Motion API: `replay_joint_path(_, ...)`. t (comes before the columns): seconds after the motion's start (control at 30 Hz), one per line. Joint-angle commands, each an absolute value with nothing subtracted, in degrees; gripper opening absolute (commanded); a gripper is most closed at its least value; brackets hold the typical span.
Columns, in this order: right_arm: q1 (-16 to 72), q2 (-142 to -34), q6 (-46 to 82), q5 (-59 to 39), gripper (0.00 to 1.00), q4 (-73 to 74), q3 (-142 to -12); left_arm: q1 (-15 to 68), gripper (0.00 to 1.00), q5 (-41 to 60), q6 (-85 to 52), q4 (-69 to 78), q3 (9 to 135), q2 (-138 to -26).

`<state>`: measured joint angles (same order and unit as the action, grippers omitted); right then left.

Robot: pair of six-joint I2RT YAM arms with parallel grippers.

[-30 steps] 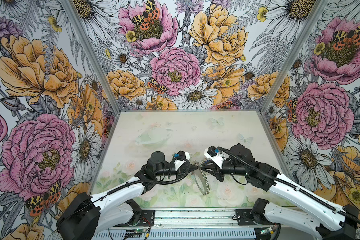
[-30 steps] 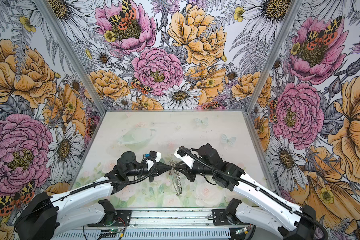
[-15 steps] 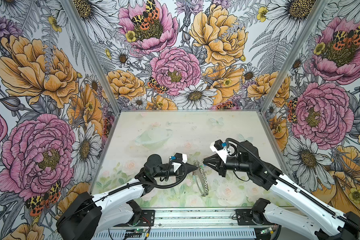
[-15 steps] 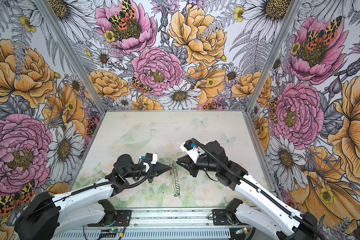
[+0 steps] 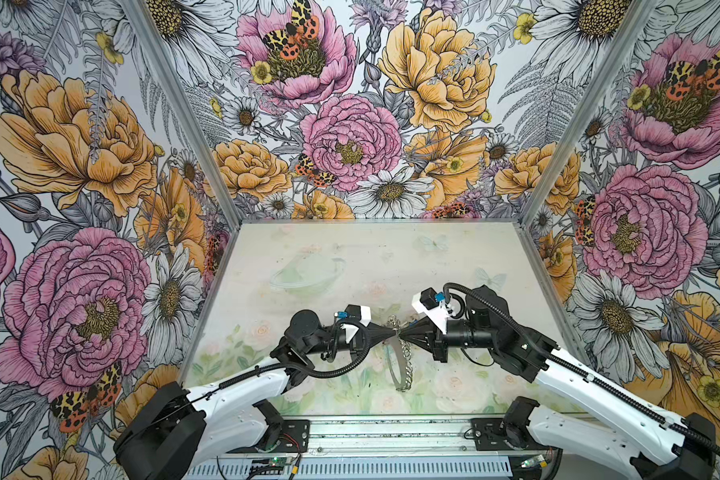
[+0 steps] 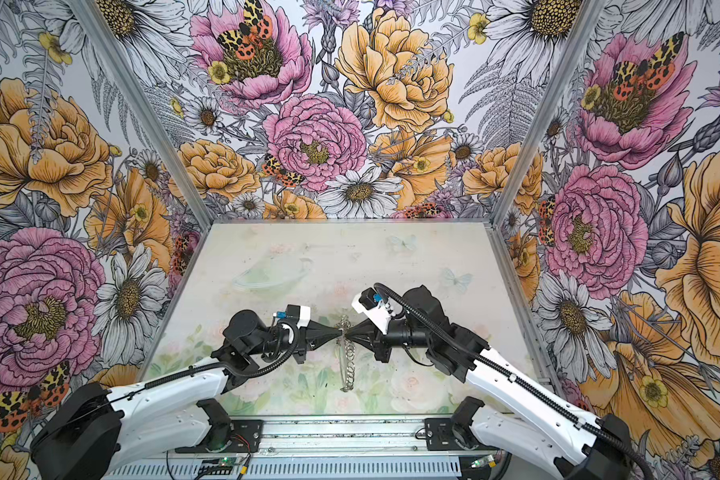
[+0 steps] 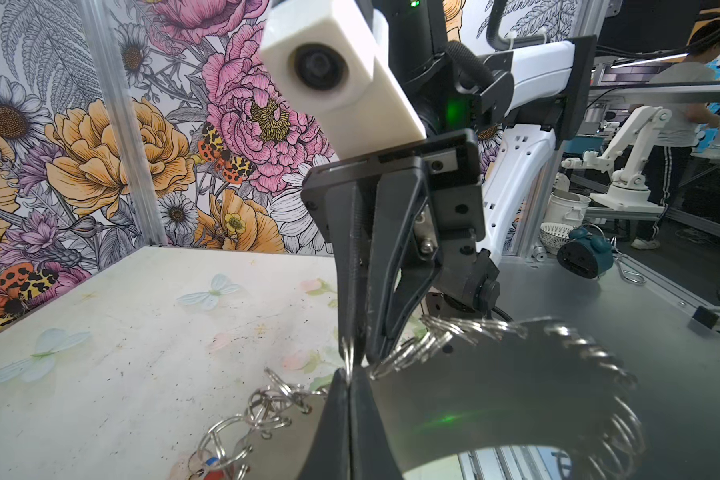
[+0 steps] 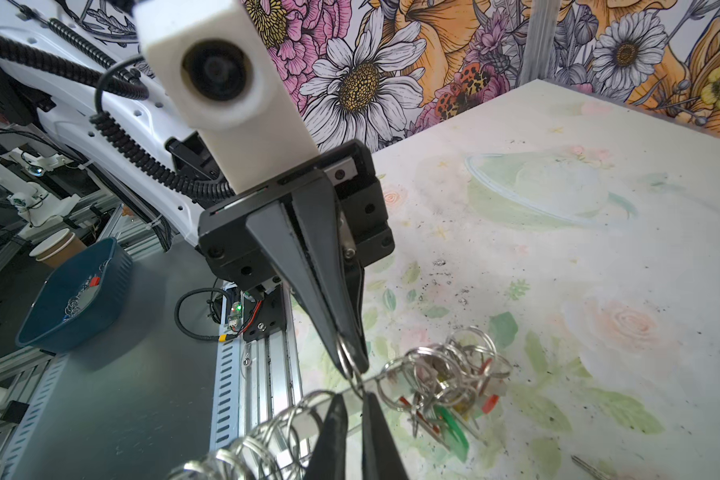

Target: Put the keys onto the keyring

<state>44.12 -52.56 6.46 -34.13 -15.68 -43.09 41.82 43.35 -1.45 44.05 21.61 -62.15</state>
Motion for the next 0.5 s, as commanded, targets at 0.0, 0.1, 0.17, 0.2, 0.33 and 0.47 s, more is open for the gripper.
replay_joint_path(0.0, 45.2, -53.6, 6.7, -32.7, 0.11, -12.9, -42.7, 41.9, 0.0, 42.9, -3.2, 49.9, 21.6, -62.7)
replay_joint_path(0.1, 46.8, -54.2, 6.9, -31.3, 0.1, -12.1, -42.7, 42.5, 0.0, 43.6, -4.4, 51.2, 22.0, -64.0)
replay_joint_path(0.17, 46.8, -53.8, 6.7, -30.0, 0.08, -11.9, -42.4, 42.5, 0.0, 44.4, -5.6, 53.0, 21.8, -64.6)
replay_joint_path(0.2, 46.7, -53.4, 6.5, -29.4, 0.08, -11.8, -42.2, 42.5, 0.0, 44.8, -6.1, 53.9, 21.6, -64.8)
replay_joint_path(0.33, 46.7, -51.8, 6.1, -28.9, 0.08, -11.8, -41.6, 42.3, 0.0, 47.7, -7.6, 55.0, 21.5, -65.5)
replay_joint_path(0.47, 46.7, -51.3, 5.8, -30.6, 0.06, -11.7, -41.3, 42.3, 0.0, 49.0, -8.2, 55.3, 21.4, -65.7)
